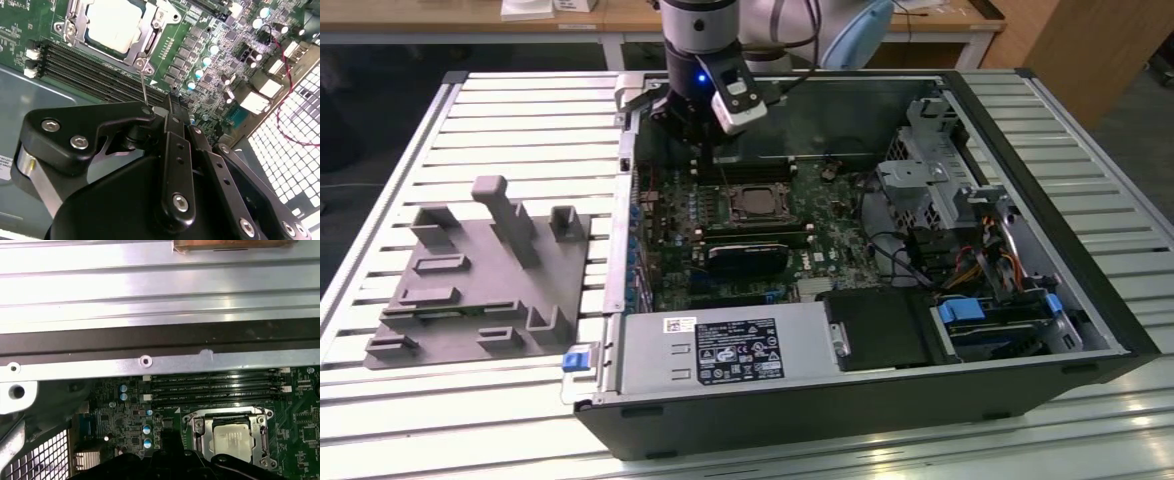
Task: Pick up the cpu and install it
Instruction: 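Install the first cpu locking lever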
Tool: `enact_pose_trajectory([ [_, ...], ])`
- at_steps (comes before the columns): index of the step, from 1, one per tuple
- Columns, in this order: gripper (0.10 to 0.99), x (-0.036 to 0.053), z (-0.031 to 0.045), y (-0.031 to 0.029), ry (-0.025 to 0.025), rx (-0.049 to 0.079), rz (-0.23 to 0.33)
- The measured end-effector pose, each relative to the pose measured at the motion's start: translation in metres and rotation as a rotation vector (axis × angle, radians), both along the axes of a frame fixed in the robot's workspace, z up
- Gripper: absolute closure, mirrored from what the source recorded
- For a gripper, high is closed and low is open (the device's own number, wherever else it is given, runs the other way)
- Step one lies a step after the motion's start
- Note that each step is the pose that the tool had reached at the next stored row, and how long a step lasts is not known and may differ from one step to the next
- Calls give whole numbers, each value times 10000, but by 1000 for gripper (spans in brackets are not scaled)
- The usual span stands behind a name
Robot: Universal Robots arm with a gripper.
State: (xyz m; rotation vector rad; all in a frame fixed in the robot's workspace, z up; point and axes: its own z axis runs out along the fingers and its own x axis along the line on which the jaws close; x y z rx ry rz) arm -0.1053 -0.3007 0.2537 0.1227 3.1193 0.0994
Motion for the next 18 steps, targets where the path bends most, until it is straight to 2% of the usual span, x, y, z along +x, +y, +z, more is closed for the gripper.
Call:
enact_pose_trajectory([
  [9,980,3,-3,53,0,0,76],
  [18,980,49,-6,78,0,1,120],
])
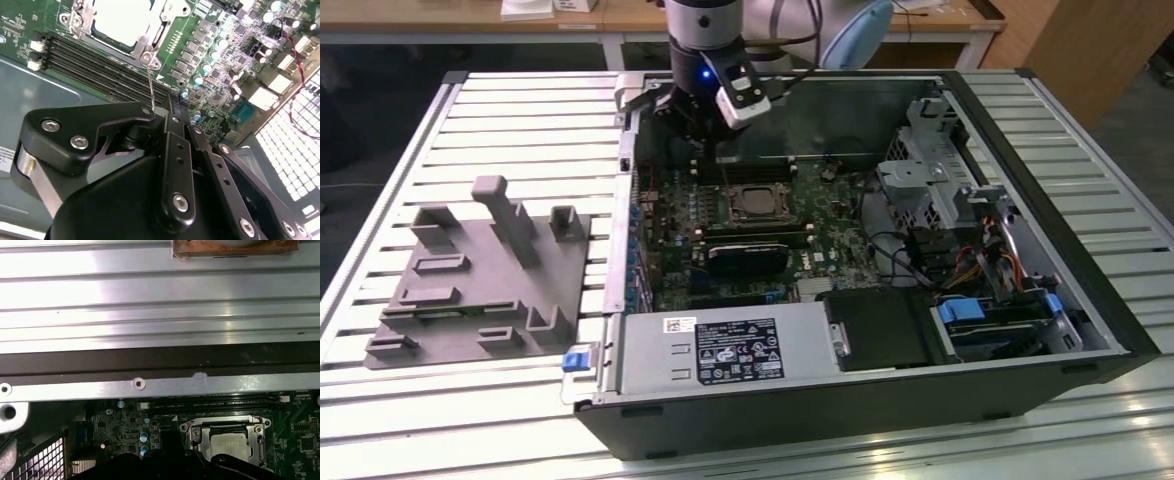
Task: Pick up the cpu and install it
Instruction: 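Install the first cpu locking lever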
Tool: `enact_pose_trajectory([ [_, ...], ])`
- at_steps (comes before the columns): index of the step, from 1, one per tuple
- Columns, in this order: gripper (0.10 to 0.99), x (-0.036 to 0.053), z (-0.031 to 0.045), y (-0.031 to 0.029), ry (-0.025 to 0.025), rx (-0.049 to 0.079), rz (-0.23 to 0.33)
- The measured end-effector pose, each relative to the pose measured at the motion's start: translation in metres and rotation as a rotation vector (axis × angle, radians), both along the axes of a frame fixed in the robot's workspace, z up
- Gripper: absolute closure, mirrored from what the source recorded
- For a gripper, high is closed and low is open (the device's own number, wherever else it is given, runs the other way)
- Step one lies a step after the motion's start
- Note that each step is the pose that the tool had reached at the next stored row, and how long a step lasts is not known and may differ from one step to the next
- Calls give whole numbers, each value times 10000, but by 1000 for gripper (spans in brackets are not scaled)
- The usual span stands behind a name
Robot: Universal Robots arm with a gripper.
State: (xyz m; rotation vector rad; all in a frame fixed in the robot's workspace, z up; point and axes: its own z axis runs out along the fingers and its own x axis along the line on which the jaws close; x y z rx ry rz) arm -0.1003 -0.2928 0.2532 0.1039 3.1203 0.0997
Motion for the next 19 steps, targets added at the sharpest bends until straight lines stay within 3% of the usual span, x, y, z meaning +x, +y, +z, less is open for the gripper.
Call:
enact_pose_trajectory([
  [7,980,147,-5,1,7,0,1],
  [13,980,370,-10,1,98,0,0],
  [16,980,424,-15,1,145,2,3],
  [17,980,424,-16,0,165,22,2],
  [19,980,425,-22,-3,182,205,3],
])
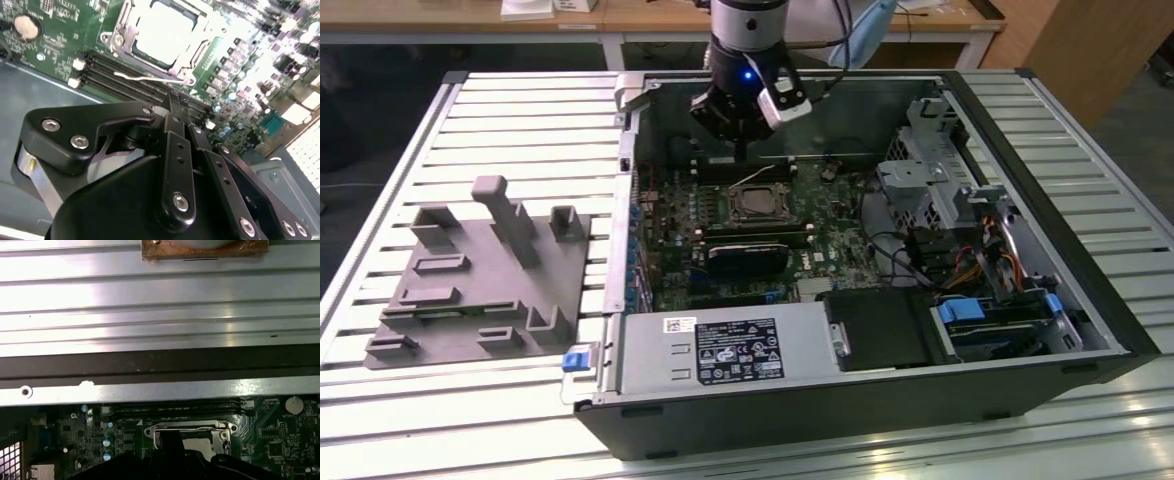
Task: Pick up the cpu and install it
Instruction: 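Install the first cpu locking lever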
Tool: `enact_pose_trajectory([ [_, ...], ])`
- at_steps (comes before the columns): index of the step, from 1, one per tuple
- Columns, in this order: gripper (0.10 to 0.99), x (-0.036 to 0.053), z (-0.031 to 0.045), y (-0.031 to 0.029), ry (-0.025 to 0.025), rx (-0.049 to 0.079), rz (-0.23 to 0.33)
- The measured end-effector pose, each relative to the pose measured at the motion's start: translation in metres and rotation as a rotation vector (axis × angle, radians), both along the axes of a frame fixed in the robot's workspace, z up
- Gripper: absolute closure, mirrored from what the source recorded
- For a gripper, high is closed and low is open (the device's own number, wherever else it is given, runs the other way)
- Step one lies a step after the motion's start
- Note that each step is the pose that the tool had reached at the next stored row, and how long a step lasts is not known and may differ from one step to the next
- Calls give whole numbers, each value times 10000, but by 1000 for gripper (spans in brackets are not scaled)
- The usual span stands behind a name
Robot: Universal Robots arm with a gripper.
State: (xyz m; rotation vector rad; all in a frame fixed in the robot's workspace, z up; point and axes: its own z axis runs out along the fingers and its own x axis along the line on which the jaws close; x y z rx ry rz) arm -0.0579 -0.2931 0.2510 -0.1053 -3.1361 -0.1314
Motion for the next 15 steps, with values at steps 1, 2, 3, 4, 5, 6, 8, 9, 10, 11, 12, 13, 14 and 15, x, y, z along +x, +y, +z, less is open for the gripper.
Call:
enact_pose_trajectory([
  [1,980,1,-6,-2,3,65,0],
  [2,980,3,-16,-4,1,76,0],
  [3,980,3,-26,-5,4,74,0],
  [4,980,5,-37,-5,4,73,0],
  [5,980,9,-48,-5,4,74,1],
  [6,980,16,-56,-5,4,73,0],
  [8,980,37,-64,-5,6,71,0],
  [9,980,49,-67,-5,5,71,0],
  [10,980,62,-72,-5,4,72,0],
  [11,980,74,-75,-5,5,72,1],
  [12,980,84,-80,-6,4,72,0],
  [13,980,93,-84,-6,4,72,0],
  [14,980,101,-89,-5,4,73,1],
  [15,980,107,-93,-5,4,72,0],
])
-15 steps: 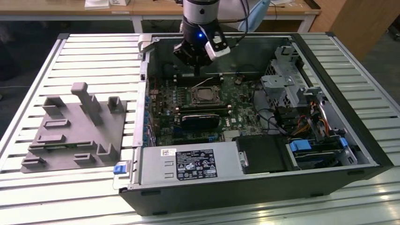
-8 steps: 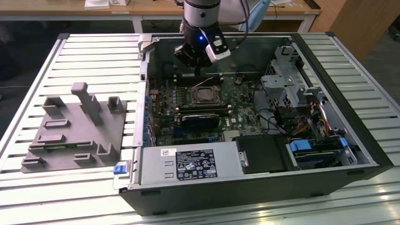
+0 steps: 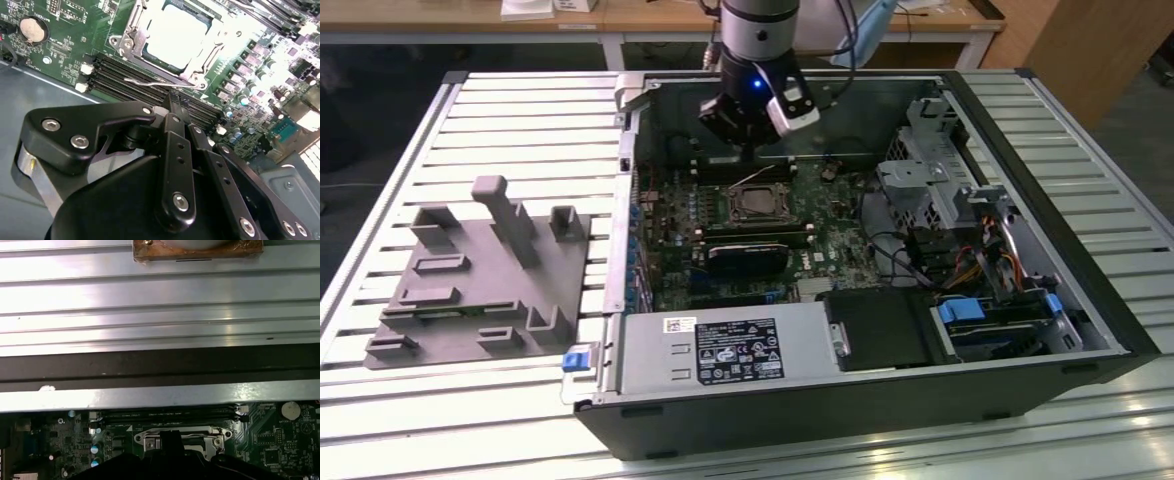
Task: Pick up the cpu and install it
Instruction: 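Install the first cpu locking lever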
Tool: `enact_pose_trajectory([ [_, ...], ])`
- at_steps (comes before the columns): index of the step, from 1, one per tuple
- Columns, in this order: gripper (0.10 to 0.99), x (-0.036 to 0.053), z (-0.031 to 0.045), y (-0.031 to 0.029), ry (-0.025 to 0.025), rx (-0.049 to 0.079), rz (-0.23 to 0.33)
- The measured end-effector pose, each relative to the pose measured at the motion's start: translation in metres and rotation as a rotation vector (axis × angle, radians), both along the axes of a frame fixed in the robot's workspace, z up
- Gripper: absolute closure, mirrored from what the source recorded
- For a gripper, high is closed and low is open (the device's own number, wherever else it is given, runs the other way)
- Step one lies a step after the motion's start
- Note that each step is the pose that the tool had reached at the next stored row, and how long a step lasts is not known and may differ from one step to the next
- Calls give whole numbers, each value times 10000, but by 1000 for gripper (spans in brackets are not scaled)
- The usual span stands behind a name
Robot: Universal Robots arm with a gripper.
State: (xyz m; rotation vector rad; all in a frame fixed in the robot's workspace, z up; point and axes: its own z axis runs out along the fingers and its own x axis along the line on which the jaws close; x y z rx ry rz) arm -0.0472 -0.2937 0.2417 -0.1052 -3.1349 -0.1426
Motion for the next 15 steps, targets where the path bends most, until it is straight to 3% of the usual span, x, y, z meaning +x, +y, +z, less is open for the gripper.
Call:
enact_pose_trajectory([
  [15,980,84,-124,17,1,-4,317],
])
